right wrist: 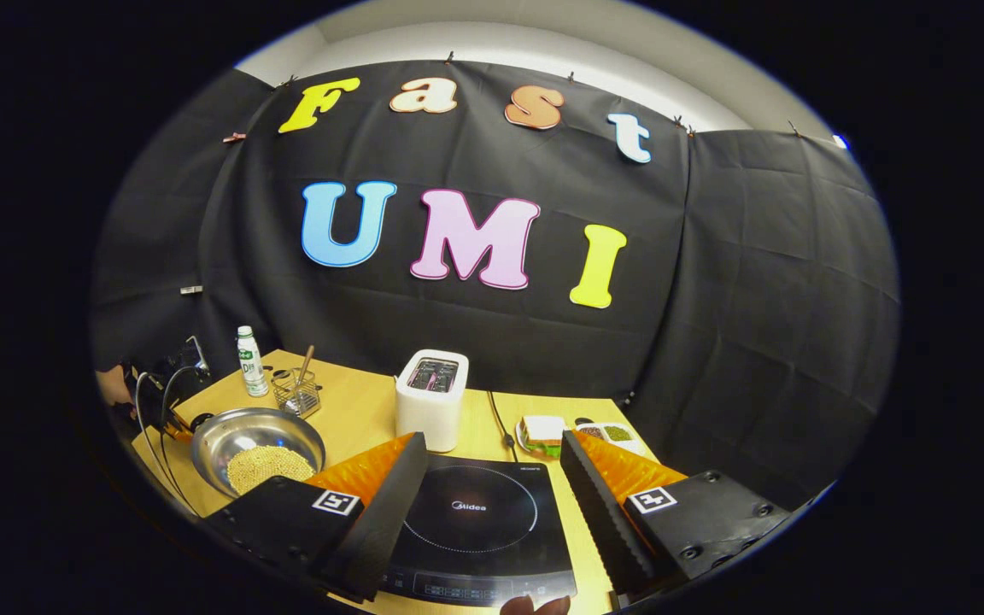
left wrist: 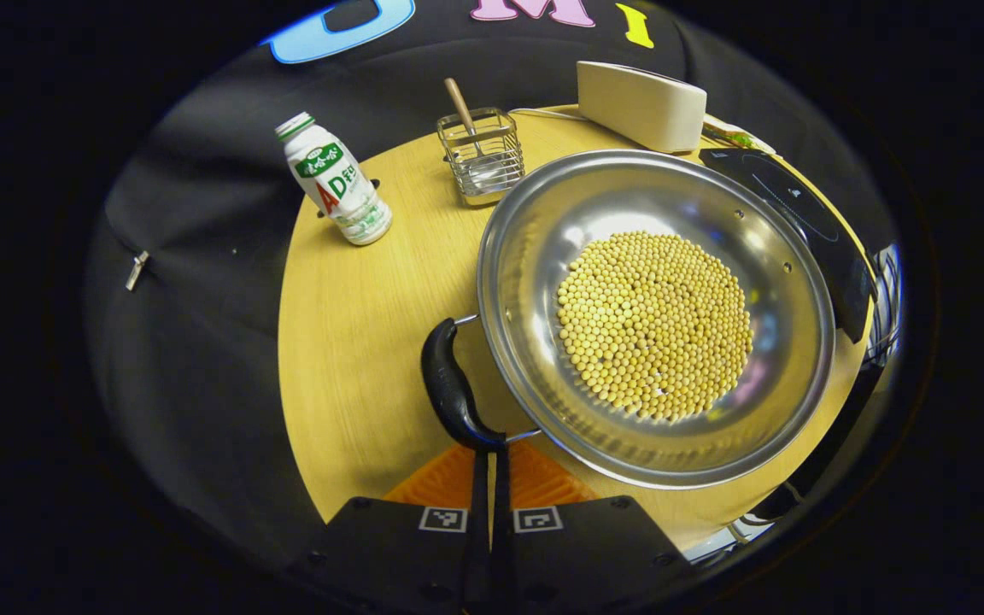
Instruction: First push the handle of the pot to place it horizontally, then grasp the pot with both hands and set it on the induction cooktop.
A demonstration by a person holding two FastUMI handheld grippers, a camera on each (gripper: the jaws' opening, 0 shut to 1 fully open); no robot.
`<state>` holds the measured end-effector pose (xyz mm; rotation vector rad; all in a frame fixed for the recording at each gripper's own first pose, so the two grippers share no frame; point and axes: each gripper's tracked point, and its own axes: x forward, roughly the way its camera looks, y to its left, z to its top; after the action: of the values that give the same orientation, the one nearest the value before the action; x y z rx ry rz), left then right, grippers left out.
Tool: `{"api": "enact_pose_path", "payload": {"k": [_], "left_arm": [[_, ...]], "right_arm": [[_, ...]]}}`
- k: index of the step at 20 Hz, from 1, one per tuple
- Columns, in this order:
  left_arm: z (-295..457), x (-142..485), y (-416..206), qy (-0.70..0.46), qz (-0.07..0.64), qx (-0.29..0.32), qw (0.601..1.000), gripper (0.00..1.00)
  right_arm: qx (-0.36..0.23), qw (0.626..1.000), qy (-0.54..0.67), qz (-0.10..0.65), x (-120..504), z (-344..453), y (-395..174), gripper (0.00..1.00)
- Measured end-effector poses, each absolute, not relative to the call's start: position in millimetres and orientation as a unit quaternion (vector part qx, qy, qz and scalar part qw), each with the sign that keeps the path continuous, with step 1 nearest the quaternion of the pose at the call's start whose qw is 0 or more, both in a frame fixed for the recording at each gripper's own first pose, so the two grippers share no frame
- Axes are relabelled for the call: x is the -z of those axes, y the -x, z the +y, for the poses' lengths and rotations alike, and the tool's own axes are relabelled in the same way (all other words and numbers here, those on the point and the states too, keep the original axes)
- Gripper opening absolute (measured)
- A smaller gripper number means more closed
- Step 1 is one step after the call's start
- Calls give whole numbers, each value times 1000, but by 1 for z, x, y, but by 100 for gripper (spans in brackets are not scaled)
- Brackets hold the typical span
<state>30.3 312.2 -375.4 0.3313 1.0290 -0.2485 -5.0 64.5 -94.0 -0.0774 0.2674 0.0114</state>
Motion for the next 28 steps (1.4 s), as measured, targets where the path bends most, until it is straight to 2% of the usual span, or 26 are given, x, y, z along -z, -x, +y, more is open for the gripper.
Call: {"api": "enact_pose_path", "payload": {"k": [3,5,7,9,10,11,14,19,28], "left_arm": [[317,365,-19,-158,471,101,862,8],[317,354,-12,-153,453,97,873,34],[317,341,-7,-132,436,87,886,70],[318,326,-4,-112,414,74,900,82],[318,320,-6,-108,401,65,907,100],[319,314,-6,-105,388,58,914,97],[316,298,-7,-76,365,37,927,97],[299,281,-16,-19,331,49,942,97],[292,312,-44,19,363,67,929,97]], "right_arm": [[-19,989,32,143,100,73,4,98],[-29,987,28,153,106,80,3,98],[-39,986,21,160,109,88,2,98],[-52,984,15,168,113,98,2,98],[-59,983,14,173,116,103,1,98],[-67,981,12,180,119,108,0,98],[-89,975,-4,203,131,125,-1,98],[-110,967,-30,228,144,151,-14,98],[-157,933,-63,317,207,218,-30,99]]}}
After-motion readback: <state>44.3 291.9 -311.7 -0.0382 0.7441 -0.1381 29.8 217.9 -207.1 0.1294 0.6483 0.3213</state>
